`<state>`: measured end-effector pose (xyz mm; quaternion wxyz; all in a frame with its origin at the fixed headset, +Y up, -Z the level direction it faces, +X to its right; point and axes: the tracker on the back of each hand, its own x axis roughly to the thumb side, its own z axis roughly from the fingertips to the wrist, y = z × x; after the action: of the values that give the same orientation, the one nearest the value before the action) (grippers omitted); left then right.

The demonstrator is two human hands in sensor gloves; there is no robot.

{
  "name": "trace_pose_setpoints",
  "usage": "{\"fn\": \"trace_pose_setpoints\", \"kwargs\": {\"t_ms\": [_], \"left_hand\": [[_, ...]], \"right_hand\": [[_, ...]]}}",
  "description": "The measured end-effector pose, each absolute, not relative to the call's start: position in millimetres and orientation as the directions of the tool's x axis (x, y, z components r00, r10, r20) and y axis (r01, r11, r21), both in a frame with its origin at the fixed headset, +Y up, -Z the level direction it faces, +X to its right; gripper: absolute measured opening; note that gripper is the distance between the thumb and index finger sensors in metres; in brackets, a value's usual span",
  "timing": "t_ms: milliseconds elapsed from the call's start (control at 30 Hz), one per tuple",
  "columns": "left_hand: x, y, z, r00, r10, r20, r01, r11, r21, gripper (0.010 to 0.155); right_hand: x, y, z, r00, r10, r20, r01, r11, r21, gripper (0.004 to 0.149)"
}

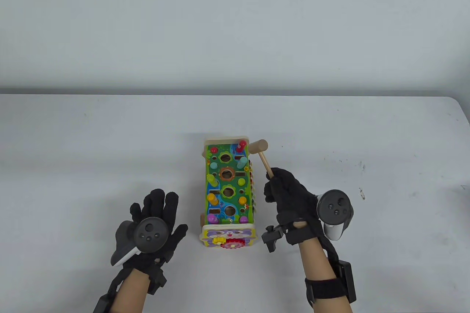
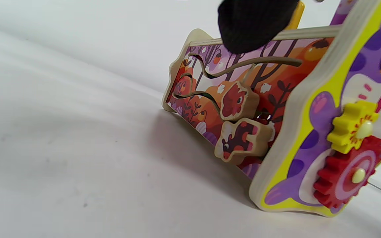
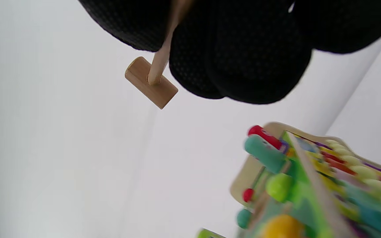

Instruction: Whack-a-mole

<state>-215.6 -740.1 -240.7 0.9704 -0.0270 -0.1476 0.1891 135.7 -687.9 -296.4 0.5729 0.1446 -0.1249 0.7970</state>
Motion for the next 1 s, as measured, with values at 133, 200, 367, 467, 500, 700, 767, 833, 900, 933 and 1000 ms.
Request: {"fn": "trace_pose_setpoints", "kwargs": {"t_ms": [133,200,367,467,500,700,767,833,900,933,1000], "left_hand": [[-216,-739,-241,0.887,0.373,0.272,-0.358,0.928,-0.107,0.084],[-217,-739,-241,0.889,0.371,0.269,-0.356,0.928,-0.106,0.084],[-218,-739,-241,0.886,0.382,0.263,-0.368,0.924,-0.102,0.084],[-218,-739,-241,0.886,0.381,0.264,-0.367,0.925,-0.101,0.084],[-218,-739,-241,0.886,0.380,0.265,-0.366,0.925,-0.101,0.084],[-217,-740,-241,0.884,0.385,0.264,-0.370,0.923,-0.107,0.084],[-217,-740,-241,0.884,0.386,0.265,-0.369,0.923,-0.113,0.084],[-217,-740,-241,0.883,0.388,0.266,-0.370,0.922,-0.117,0.084],[-217,-740,-241,0.882,0.388,0.268,-0.369,0.922,-0.119,0.083],[-217,-740,-241,0.882,0.388,0.268,-0.369,0.922,-0.120,0.083],[-216,-740,-241,0.881,0.389,0.268,-0.371,0.921,-0.119,0.083]], "right_hand": [[128,-706,-310,-0.560,0.806,0.192,-0.809,-0.582,0.080,0.045],[126,-706,-314,-0.581,0.794,0.177,-0.791,-0.603,0.104,0.045],[127,-686,-315,-0.413,0.872,0.262,-0.905,-0.425,-0.011,0.045],[128,-677,-317,-0.420,0.872,0.250,-0.904,-0.426,-0.030,0.045],[128,-676,-318,-0.418,0.875,0.243,-0.905,-0.424,-0.032,0.045],[123,-687,-330,-0.409,0.893,0.187,-0.911,-0.413,-0.021,0.045],[119,-697,-338,-0.464,0.874,0.148,-0.884,-0.468,-0.009,0.045],[118,-705,-342,-0.516,0.851,0.097,-0.853,-0.521,0.031,0.045],[119,-707,-345,-0.568,0.819,0.082,-0.818,-0.572,0.059,0.045],[120,-706,-344,-0.572,0.814,0.098,-0.813,-0.579,0.056,0.045],[123,-704,-341,-0.539,0.833,0.127,-0.838,-0.545,0.018,0.045]]}}
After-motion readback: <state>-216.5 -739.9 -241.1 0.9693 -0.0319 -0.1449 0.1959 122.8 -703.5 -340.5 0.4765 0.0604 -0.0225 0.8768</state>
